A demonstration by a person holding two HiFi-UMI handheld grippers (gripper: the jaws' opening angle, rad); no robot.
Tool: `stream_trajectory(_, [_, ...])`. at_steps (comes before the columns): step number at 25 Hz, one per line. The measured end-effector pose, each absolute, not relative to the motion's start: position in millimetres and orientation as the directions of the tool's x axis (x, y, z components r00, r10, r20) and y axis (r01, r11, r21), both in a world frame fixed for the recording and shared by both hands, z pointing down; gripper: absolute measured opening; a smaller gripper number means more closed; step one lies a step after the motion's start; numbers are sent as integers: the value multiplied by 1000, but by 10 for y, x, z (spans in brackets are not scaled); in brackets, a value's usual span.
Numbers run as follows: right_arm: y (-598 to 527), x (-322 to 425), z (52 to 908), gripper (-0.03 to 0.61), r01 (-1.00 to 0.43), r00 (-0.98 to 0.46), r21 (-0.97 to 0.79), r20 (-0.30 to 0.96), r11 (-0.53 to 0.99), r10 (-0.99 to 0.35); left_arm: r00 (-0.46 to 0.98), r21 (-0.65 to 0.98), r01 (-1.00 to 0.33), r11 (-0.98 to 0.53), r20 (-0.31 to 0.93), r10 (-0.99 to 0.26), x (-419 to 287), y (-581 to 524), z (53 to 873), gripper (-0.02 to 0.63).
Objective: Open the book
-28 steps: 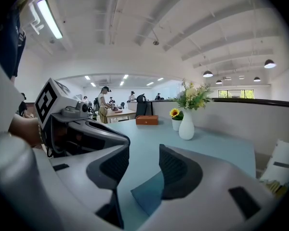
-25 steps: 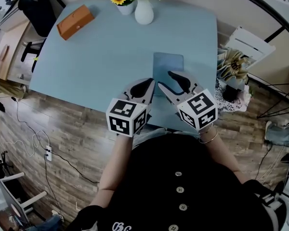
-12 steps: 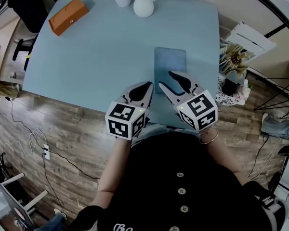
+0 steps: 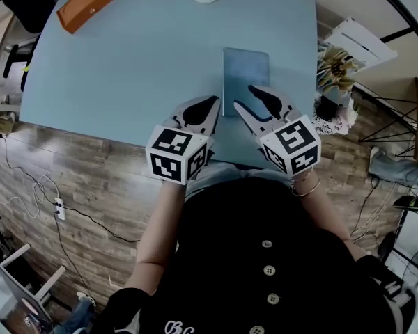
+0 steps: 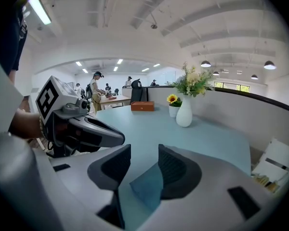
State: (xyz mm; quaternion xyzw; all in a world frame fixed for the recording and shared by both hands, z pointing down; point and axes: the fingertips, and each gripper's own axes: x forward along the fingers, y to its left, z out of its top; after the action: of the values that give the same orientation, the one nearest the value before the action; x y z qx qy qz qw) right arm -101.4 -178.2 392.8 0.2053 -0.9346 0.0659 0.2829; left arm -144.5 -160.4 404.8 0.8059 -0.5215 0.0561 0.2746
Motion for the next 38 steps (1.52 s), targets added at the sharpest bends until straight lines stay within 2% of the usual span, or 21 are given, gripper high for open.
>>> stream_trajectory(19, [-1590,-1059,4178,158,-388,-730,-26,618,921,-291,442,463,-852,-244,386,-810,-1456,-1371,4304,12])
stream_trajectory(38, [-1500,-1130,4626,155,-327,-665,9,708,945,-237,378,415,-890,-189,439,-815,-1676,-1307,4587,12])
